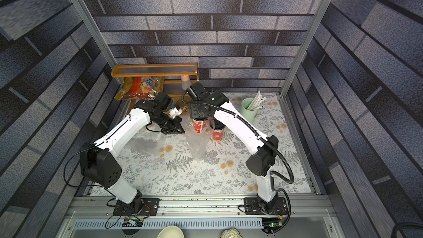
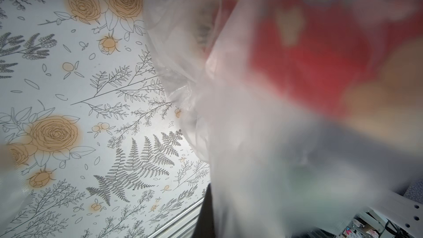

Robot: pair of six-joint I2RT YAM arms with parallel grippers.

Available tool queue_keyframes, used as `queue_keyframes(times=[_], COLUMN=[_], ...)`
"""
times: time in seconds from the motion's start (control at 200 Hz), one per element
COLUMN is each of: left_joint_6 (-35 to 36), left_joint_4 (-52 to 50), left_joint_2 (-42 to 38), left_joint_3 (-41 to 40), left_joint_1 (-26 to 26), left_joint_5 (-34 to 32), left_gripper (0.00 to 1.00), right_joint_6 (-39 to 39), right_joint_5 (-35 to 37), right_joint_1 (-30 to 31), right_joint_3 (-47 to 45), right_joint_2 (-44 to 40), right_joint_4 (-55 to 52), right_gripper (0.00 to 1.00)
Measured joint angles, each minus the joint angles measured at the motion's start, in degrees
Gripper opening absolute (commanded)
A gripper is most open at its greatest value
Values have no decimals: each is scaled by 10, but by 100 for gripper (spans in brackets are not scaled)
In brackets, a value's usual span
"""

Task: Pack milk tea into plastic carrier bags
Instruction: Place the milk tea cup in the plastic carrier bag.

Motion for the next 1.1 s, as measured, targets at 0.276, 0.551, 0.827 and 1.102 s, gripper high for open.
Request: queue_keyframes(times=[0.276, 0.551, 0.827, 1.102], left_joint_6=[0, 0, 0, 0], left_joint_4=[0, 0, -6, -19], left_joint_2=[0, 0, 0, -1], left_joint_3=[0, 0, 3, 23], left_joint_1=[0, -3, -3, -3], left_joint_5=[0, -7, -26, -50], left_gripper=[1, 1, 1, 1], right_joint_6=[0, 8, 11, 11], right_joint_5=[3, 3, 9, 19], right_joint_1=[2, 2, 2, 5], right_joint_3=[-26, -49, -69, -74], right_joint_2=[16, 41, 59, 59], right_joint_4=[23, 45, 75, 87], right_gripper=[59, 59, 60, 81])
